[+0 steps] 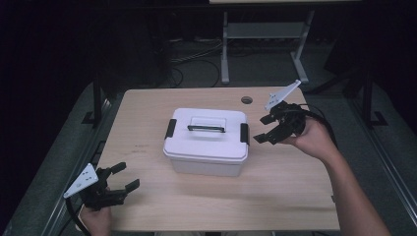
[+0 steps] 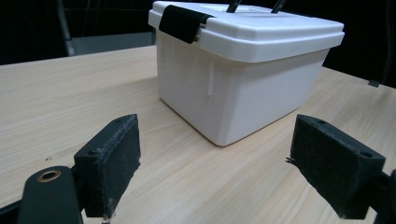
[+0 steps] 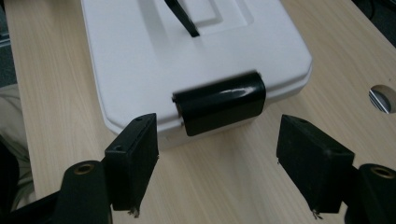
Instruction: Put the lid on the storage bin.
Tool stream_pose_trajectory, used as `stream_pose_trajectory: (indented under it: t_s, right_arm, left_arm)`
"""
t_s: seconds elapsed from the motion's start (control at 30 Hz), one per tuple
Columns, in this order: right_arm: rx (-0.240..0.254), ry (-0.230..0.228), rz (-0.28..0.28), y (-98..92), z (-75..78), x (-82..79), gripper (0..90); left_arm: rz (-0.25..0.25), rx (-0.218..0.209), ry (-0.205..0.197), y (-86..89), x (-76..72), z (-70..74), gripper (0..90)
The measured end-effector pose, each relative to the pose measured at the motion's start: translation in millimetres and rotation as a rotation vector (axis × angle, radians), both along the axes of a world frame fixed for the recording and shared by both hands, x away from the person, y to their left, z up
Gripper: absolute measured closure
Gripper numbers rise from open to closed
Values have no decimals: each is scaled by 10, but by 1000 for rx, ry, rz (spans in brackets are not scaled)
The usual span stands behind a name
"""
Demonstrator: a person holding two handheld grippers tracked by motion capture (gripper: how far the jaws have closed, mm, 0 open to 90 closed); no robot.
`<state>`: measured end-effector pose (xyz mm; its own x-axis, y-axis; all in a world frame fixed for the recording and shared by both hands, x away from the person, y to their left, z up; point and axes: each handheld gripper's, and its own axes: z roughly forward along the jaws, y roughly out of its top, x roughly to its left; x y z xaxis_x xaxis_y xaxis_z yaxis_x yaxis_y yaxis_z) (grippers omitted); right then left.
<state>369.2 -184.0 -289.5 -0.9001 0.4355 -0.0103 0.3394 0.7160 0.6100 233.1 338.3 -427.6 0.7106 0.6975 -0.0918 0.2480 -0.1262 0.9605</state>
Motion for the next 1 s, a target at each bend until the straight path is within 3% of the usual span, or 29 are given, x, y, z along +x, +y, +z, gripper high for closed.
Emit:
stream_pose_trajectory:
  t_s: [1.0]
  right_arm:
    - [2, 41, -64, -392, -333, -191, 295]
  left_arm:
    - [-5, 4, 0, -14, 4, 4, 157]
